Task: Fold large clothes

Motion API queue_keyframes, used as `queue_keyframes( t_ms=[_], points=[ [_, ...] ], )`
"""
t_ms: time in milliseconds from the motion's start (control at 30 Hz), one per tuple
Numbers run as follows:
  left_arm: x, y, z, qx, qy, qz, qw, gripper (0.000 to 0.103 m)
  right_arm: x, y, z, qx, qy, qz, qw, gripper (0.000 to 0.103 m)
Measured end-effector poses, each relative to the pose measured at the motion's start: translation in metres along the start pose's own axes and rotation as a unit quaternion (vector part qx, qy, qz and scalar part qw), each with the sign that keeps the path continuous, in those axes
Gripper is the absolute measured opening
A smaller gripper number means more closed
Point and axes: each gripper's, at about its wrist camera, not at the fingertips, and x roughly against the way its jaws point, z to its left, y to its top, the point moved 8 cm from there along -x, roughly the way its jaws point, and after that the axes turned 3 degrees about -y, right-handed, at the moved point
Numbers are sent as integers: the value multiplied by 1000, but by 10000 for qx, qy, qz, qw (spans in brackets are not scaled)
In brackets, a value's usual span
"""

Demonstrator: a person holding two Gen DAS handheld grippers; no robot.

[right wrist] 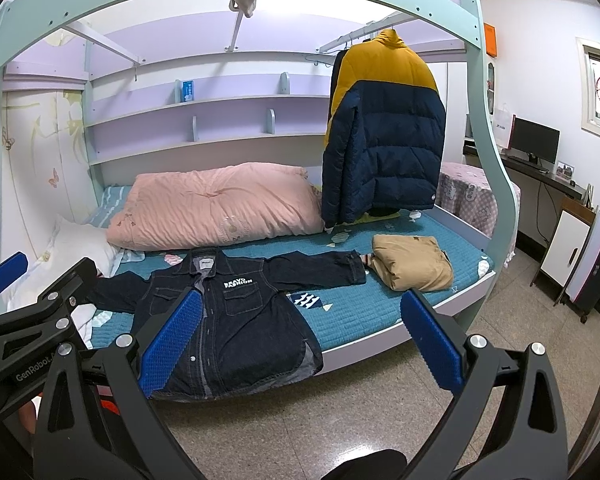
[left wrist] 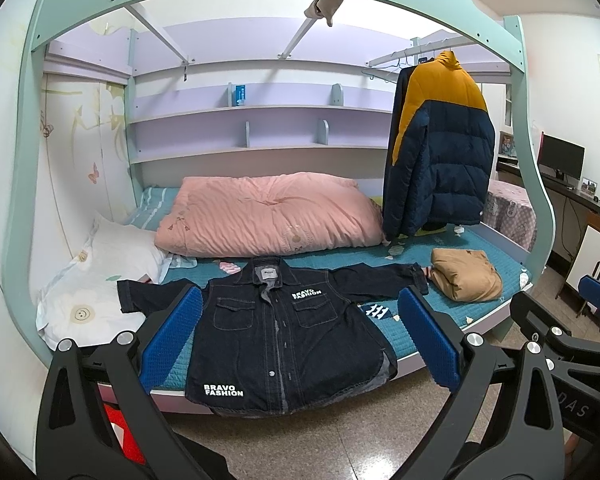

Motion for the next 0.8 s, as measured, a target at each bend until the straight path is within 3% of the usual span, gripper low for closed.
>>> queue_keyframes(
  t_ms=[800],
  points=[
    [-2,4,14,133,87,73,9998,99,-4,0,6,18,30,36,10000,96]
  ],
)
